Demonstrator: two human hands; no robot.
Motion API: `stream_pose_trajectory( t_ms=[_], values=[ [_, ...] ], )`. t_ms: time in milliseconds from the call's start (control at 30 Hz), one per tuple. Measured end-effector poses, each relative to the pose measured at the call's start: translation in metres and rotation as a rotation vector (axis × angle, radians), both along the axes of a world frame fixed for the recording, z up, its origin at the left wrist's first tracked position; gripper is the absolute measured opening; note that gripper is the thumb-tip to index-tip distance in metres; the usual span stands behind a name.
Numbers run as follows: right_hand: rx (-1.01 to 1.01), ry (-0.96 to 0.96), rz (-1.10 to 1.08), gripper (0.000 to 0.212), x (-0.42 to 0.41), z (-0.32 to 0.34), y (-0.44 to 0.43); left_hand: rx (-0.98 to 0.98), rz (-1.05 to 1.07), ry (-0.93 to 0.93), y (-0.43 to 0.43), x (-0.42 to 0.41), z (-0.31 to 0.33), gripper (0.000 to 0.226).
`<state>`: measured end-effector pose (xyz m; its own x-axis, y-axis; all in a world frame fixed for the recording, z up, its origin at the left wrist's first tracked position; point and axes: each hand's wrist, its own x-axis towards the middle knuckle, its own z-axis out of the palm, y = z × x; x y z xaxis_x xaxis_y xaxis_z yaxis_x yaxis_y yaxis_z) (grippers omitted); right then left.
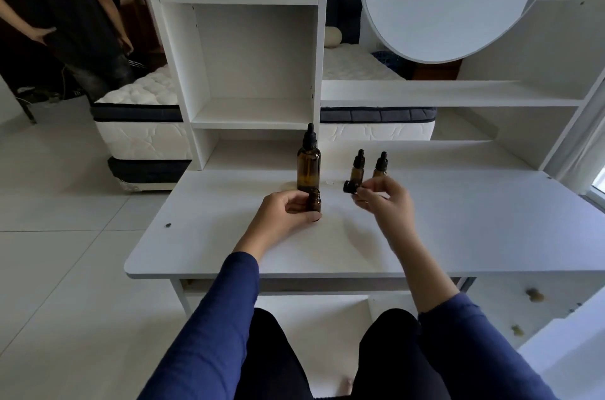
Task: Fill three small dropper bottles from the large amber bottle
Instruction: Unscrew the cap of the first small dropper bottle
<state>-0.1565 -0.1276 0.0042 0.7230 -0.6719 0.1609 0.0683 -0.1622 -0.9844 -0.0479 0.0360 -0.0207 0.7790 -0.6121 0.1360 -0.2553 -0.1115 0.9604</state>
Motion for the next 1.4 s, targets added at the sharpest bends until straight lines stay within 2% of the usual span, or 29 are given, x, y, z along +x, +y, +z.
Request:
stream_pose_trajectory(
  t_ms=[100,300,633,833,967,1100,1200,1300,1400],
  values=[
    [-0.003,0.048,-0.009,0.005,-0.003,-0.018,0.004,-0.001,0.027,-0.041,0.000,0.001,0.000,0.031],
    [-0.268,0.184,0.016,0.008,0.000,-0.021,0.009,0.026,0.074,-0.106,0.000,0.003,-0.002,0.034],
    [-0.494,0.214,0.047,0.013,0.002,-0.028,0.011,0.041,0.173,-0.206,0.002,0.004,-0.005,0.027],
    [-0.475,0.178,0.109,0.020,0.001,-0.022,0.010,0.037,0.169,-0.194,0.002,0.005,-0.005,0.026],
    [-0.381,0.074,0.061,0.020,0.012,-0.012,0.011,0.028,0.157,-0.159,0.002,0.002,-0.004,0.025],
    [-0.370,-0.054,-0.018,0.012,0.043,0.016,0.015,0.031,0.155,-0.141,0.003,0.000,-0.003,0.023],
    [-0.368,-0.131,-0.016,0.018,0.072,0.045,0.019,0.026,0.165,-0.126,0.003,0.000,-0.002,0.023],
    [-0.419,-0.082,0.024,0.027,0.099,0.064,0.023,0.032,0.184,-0.136,0.002,0.003,-0.003,0.025],
    [-0.475,0.004,0.044,0.022,0.112,0.066,0.025,0.025,0.179,-0.140,0.001,0.004,-0.004,0.025]
  ],
)
